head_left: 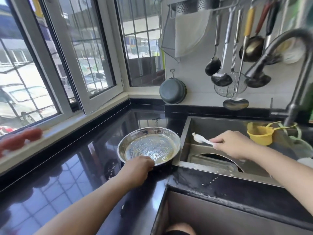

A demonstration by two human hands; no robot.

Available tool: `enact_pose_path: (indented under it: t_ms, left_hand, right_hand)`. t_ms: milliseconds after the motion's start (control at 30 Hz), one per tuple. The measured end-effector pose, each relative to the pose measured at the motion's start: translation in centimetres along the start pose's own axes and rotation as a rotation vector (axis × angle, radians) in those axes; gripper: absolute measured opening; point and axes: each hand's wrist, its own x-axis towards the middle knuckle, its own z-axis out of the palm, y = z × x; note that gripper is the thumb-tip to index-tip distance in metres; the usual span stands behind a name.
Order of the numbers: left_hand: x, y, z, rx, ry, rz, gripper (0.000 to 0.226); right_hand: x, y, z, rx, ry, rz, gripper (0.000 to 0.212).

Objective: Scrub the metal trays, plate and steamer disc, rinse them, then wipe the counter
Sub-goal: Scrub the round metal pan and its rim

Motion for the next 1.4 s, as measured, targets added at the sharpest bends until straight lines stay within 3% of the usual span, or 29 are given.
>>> enact_pose_path:
  t_ms: [200, 367, 433, 600, 733, 867, 1033, 1167, 1400]
  left_hand:
    - [0.8, -1.0, 0.2, -0.041, 0.003, -0.053, 0.024]
    - [3.6, -0.3, -3.9, -0.295, 0.194, -0.246, 0.030]
    - [5.0, 0.0, -6.8, -0.510, 0.236, -0.337, 0.025]
    - [7.3, 0.0, -11.9, -1.435, 0.453, -0.548, 0.013]
    - [8.5, 1.9, -12.8, -1.758, 0.553, -0.547, 0.017]
    - [10.5, 4.9, -10.4, -1.925, 0.537, -0.577, 0.011]
    - [14.8, 10.7, -5.2, -2.019, 0.380, -0.602, 0.024]
    - [19.2, 15.0, -0.2, -1.991, 0.263, -0.576, 0.025]
    - [25.5, 18.3, 5.4, -1.965, 0.154, -0.611, 0.030]
  right_hand:
    - [0.1, 2.1, -1.9, 0.125, 0.139, 0.019, 0.027]
    - [0.5, 3.2, -2.8, 0.159, 0.176, -0.007, 0.025]
    - [1.0, 3.2, -2.7, 0.166, 0.186, -0.004, 0.026]
    - [1.8, 3.9, -2.2, 0.247, 0.220, -0.008, 0.028]
    - [1.0, 4.8, -3.2, 0.268, 0.253, -0.018, 0.027]
    - [0.4, 6.4, -5.1, 0.296, 0.289, 0.013, 0.030]
    - [0.0, 9.4, -5.2, 0.198, 0.287, 0.024, 0.026]
    - [1.7, 11.6, -2.5, 0.164, 0.207, 0.014, 0.024]
    - [8.1, 14.8, 2.1, 0.190, 0.295, -0.069, 0.035]
